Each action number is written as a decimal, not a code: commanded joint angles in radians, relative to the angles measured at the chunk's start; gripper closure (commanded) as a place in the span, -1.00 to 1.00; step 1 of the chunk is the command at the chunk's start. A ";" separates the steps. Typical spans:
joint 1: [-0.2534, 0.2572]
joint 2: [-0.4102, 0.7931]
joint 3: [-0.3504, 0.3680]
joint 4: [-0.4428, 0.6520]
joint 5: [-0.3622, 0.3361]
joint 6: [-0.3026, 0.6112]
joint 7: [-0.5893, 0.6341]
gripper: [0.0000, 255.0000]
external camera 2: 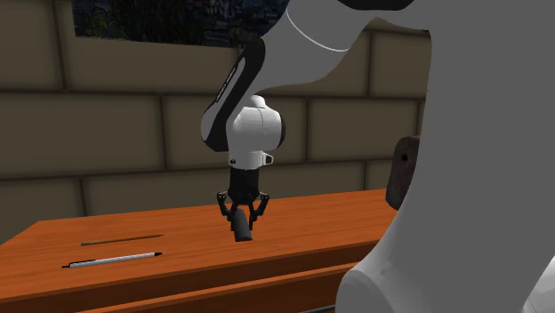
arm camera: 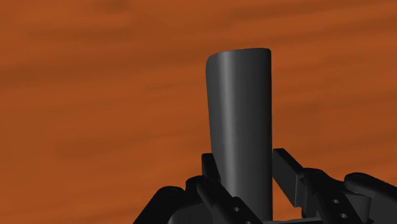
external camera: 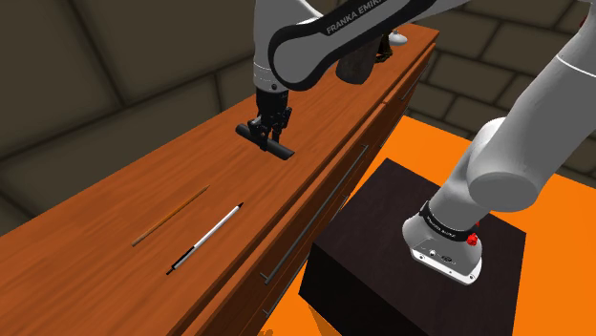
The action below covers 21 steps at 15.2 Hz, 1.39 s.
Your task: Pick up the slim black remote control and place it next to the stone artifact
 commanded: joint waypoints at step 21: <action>-0.002 -0.091 -0.007 0.110 0.013 -0.203 0.000 1.00</action>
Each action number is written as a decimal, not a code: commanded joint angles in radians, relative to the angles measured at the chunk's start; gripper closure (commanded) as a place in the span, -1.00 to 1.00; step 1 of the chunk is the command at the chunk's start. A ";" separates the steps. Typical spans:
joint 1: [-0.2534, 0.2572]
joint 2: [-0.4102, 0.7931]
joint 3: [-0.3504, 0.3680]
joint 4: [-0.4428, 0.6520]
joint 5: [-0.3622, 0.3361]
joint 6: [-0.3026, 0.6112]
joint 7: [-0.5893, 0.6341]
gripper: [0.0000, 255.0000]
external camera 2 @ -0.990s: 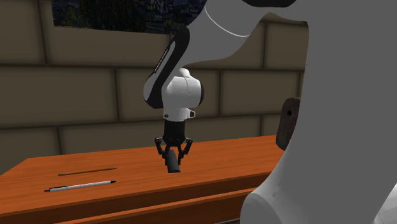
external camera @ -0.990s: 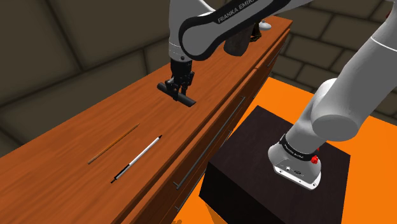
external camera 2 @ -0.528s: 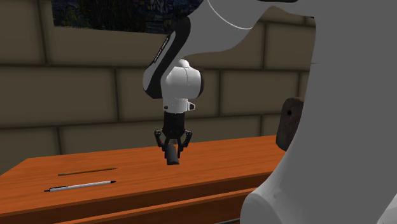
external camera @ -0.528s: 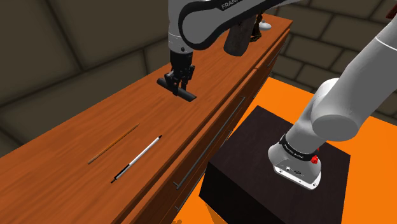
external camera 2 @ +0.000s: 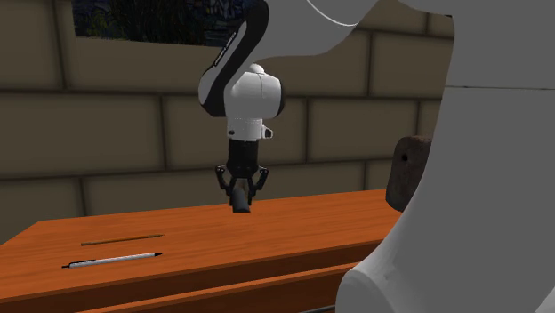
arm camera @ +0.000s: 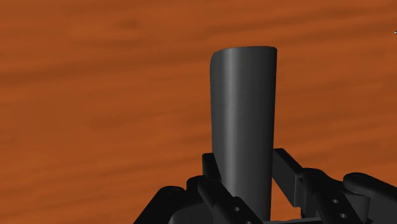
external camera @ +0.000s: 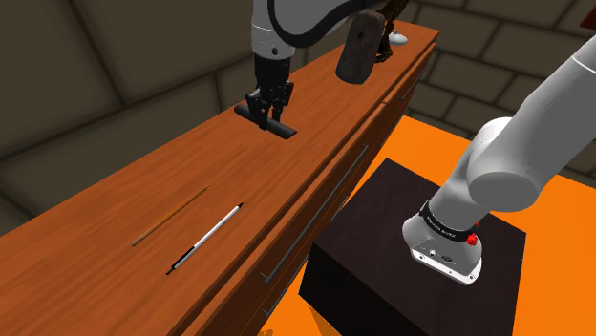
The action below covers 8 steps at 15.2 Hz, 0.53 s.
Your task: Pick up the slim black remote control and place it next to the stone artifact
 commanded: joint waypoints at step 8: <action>-0.002 -0.032 -0.005 0.089 0.001 -0.121 0.005 1.00</action>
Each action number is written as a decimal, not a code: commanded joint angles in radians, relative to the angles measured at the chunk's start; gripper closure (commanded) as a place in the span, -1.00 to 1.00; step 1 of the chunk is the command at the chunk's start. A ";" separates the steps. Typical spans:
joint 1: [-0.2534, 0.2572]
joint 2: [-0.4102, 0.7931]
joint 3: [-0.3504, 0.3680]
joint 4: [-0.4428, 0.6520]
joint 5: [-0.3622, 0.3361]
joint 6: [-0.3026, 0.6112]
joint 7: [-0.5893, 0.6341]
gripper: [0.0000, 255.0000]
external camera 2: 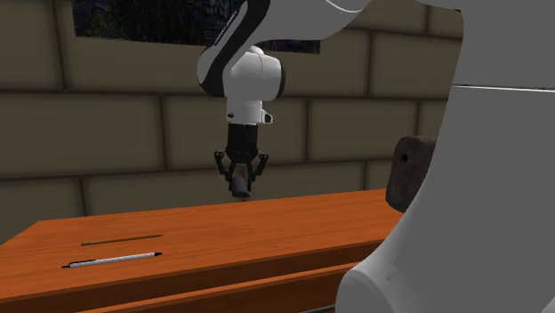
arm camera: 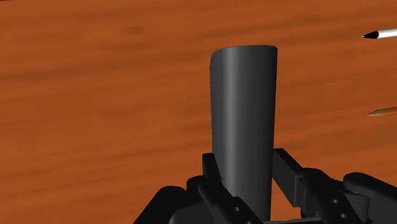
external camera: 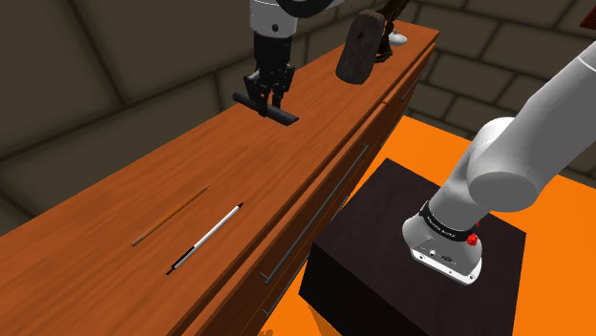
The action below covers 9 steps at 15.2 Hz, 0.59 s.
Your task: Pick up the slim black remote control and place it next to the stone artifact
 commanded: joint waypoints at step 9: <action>-0.003 -0.017 -0.006 0.122 -0.003 -0.139 0.007 1.00</action>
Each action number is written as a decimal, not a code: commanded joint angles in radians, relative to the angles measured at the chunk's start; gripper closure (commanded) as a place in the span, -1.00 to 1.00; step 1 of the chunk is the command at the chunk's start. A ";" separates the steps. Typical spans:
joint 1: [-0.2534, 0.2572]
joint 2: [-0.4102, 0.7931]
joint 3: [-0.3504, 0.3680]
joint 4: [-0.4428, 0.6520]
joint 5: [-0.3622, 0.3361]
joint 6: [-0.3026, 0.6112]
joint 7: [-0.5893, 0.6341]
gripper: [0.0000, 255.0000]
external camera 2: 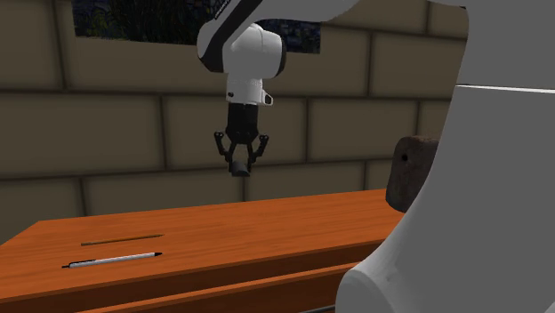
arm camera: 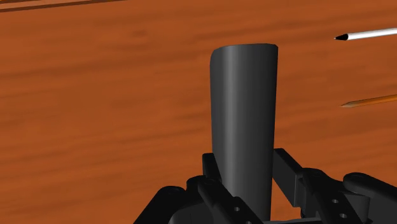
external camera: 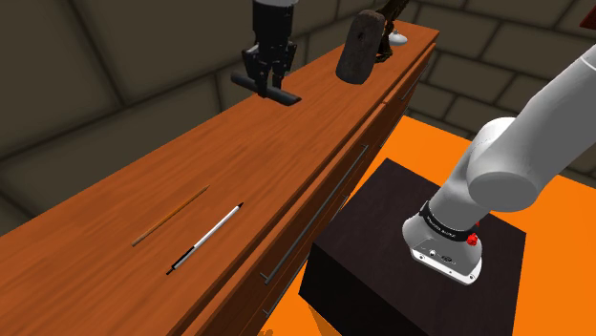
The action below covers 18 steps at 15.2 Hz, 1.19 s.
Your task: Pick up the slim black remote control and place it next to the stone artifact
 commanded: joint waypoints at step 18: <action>-0.003 0.023 -0.004 0.281 -0.011 -0.257 0.026 1.00</action>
